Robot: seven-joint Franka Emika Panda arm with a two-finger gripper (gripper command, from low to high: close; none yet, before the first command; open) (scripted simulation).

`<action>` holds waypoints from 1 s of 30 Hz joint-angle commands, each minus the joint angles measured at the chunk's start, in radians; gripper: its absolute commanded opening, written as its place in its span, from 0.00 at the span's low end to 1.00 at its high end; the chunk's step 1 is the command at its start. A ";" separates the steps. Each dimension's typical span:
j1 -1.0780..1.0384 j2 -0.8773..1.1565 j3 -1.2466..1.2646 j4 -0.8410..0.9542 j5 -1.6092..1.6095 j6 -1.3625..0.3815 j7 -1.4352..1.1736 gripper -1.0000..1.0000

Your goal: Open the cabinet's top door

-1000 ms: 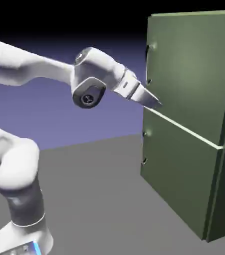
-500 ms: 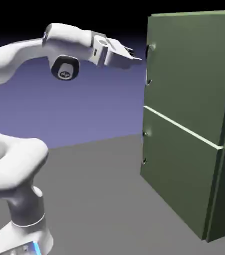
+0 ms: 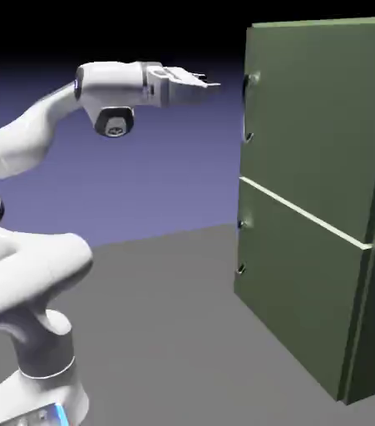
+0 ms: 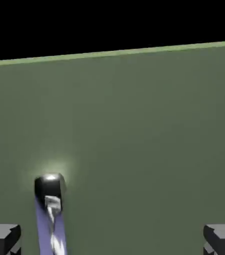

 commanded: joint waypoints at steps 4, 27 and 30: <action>-0.100 -0.094 0.090 0.038 0.174 -0.039 -0.054 0.50; 0.089 -0.146 -0.126 -0.323 0.401 -0.510 -0.494 0.00; 0.140 -0.144 -0.235 -0.406 0.338 -0.615 -0.554 0.00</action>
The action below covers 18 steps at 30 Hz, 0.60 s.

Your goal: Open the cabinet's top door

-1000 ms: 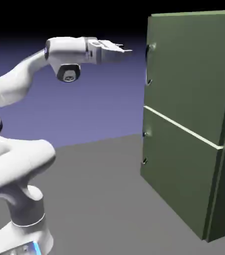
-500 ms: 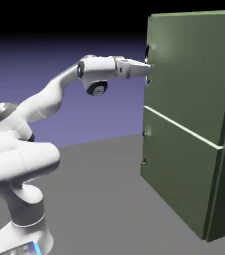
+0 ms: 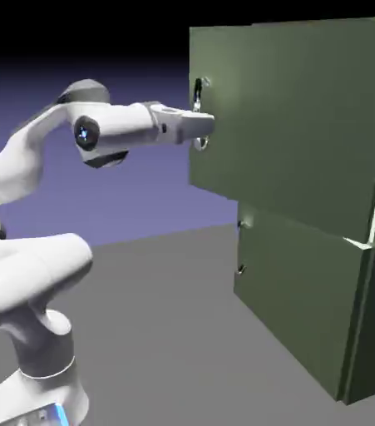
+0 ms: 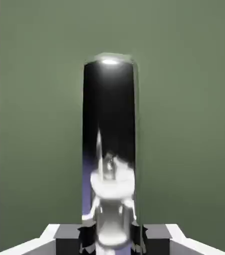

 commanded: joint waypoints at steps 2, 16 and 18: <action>0.021 0.004 -0.073 -0.040 -0.049 -0.061 -0.033 0.00; 0.037 0.145 -0.580 -0.126 -0.456 -0.419 -0.231 0.00; 0.036 0.187 -0.653 -0.117 -0.522 -0.468 -0.263 0.00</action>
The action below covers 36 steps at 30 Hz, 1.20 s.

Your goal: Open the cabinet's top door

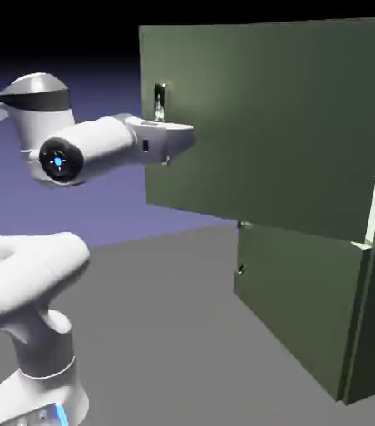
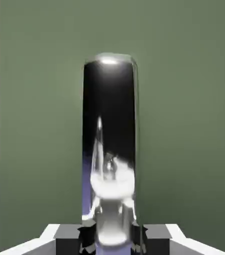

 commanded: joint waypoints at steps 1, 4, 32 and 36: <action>0.000 0.024 -0.036 0.007 -0.034 -0.024 -0.016 0.00; 0.007 0.106 -0.145 0.037 -0.139 -0.099 -0.069 0.00; 0.631 1.096 -1.059 0.867 -0.762 -0.890 -0.566 0.00; 0.749 1.226 -1.204 0.986 -0.780 -1.007 -0.657 0.00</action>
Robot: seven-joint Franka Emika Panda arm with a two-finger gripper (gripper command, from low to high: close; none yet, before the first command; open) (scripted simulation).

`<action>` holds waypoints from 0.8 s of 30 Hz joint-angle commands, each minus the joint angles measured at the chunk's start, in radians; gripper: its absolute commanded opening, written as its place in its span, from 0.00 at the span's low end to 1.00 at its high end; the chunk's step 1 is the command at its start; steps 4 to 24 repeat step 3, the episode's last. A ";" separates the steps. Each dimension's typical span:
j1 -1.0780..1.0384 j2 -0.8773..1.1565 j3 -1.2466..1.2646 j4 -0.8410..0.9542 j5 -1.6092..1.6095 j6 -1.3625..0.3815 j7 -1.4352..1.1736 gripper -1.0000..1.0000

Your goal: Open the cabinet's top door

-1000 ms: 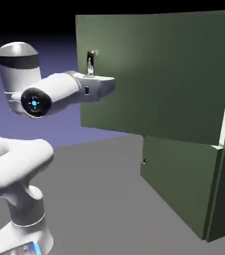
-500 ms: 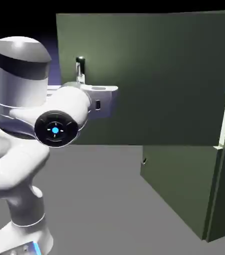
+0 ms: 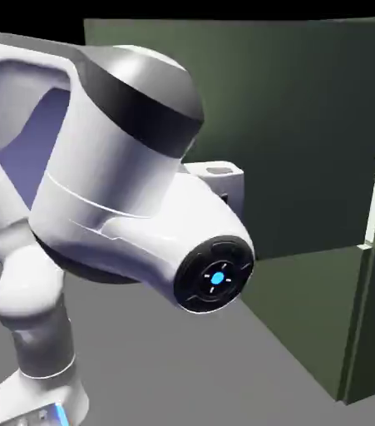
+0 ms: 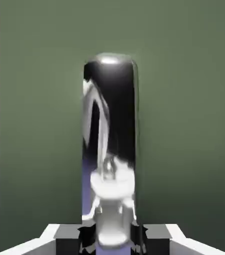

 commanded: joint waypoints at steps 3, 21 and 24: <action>0.093 0.060 -0.109 0.055 -0.009 -0.054 -0.048 0.00; 0.093 0.060 -0.109 0.055 -0.009 -0.054 -0.048 0.00; 0.093 0.060 -0.109 0.055 -0.009 -0.054 -0.048 0.00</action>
